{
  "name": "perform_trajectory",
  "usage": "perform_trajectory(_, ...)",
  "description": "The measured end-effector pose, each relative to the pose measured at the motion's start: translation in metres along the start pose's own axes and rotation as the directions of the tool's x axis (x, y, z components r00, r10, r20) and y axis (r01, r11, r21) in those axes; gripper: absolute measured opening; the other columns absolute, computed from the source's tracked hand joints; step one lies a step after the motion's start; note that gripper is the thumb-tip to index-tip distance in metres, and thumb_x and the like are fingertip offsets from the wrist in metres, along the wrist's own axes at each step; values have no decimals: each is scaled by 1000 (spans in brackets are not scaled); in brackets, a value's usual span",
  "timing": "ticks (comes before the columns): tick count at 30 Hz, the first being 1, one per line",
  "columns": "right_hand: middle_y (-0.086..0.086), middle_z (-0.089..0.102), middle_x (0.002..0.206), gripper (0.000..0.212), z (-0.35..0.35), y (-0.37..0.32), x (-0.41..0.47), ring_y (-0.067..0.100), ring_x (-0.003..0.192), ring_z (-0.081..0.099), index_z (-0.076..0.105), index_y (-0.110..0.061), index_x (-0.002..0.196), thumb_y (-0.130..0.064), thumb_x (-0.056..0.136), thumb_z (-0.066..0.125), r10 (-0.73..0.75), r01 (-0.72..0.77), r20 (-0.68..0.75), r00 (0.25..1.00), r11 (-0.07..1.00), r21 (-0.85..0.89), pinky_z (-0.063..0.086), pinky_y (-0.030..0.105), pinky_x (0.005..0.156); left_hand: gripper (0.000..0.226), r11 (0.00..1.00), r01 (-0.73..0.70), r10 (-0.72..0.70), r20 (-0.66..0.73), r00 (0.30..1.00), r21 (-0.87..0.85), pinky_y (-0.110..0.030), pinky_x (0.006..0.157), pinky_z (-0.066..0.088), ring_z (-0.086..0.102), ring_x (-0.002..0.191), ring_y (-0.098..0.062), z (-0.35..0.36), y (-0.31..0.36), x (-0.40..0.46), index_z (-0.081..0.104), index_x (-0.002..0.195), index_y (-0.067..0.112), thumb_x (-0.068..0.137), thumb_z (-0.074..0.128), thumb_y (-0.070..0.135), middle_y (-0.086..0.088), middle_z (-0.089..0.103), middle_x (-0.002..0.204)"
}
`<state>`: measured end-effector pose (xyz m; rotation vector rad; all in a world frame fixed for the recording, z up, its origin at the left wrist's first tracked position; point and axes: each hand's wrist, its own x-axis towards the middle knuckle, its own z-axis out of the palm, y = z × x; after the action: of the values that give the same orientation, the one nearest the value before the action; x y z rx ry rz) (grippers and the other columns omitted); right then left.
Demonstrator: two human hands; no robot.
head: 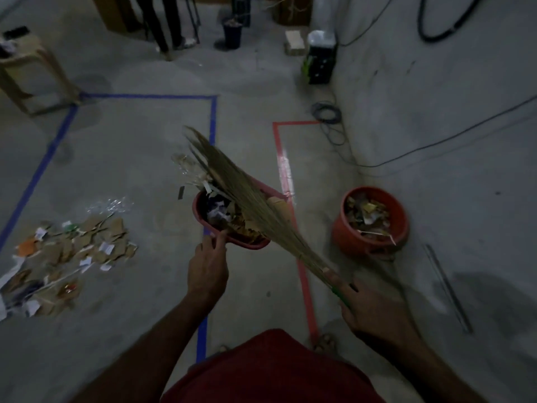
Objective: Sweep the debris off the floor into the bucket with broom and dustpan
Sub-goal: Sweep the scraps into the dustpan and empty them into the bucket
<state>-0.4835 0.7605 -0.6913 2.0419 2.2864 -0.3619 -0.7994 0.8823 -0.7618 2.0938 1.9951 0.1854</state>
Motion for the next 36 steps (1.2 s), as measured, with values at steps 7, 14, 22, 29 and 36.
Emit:
perform_trajectory(7, -7, 35, 73, 79, 5, 118, -39, 13, 51, 37, 25, -38, 155, -23, 82, 51, 78, -73, -34, 996, 988, 137, 30, 27, 43, 45, 992, -127, 127, 20, 992, 7, -33, 54, 35, 51, 81, -24, 43, 132, 26, 41, 141, 23, 99, 55, 17, -9, 52, 106)
perform_trajectory(14, -3, 53, 77, 93, -1, 224, -84, 10, 52, 26, 39, -35, 151, -9, 69, 74, 240, -231, -63, 969, 966, 118, 22, 23, 45, 49, 974, -224, 222, 76, 972, 19, -36, 52, 46, 50, 82, -25, 92, 268, 41, 38, 140, 27, 96, 58, 16, -6, 48, 105)
perform_trajectory(22, -9, 48, 88, 95, -12, 305, -106, 4, 55, 38, 7, -50, 154, -30, 85, 68, 408, -422, 109, 906, 887, 187, 22, 13, 42, 51, 939, -343, 331, 195, 923, 30, -37, 54, 40, 51, 86, -31, 119, 376, 68, 40, 134, 24, 90, 58, 4, -10, 47, 106)
perform_trajectory(29, -5, 52, 90, 94, 4, 354, -72, 6, 57, 40, 25, -41, 155, -27, 77, 76, 452, -468, 122, 883, 862, 195, 7, 9, 47, 52, 919, -392, 361, 309, 880, 43, -39, 58, 47, 53, 91, -32, 164, 431, 122, 42, 137, 25, 91, 57, 4, -10, 48, 112)
perform_trajectory(36, 0, 57, 104, 88, 19, 403, -11, 9, 60, 47, -6, -57, 150, -31, 93, 56, 481, -517, 194, 855, 819, 250, 37, 20, 46, 55, 910, -410, 348, 427, 835, 59, -37, 58, 36, 51, 87, -32, 214, 468, 192, 46, 137, 22, 88, 62, 2, -12, 49, 109)
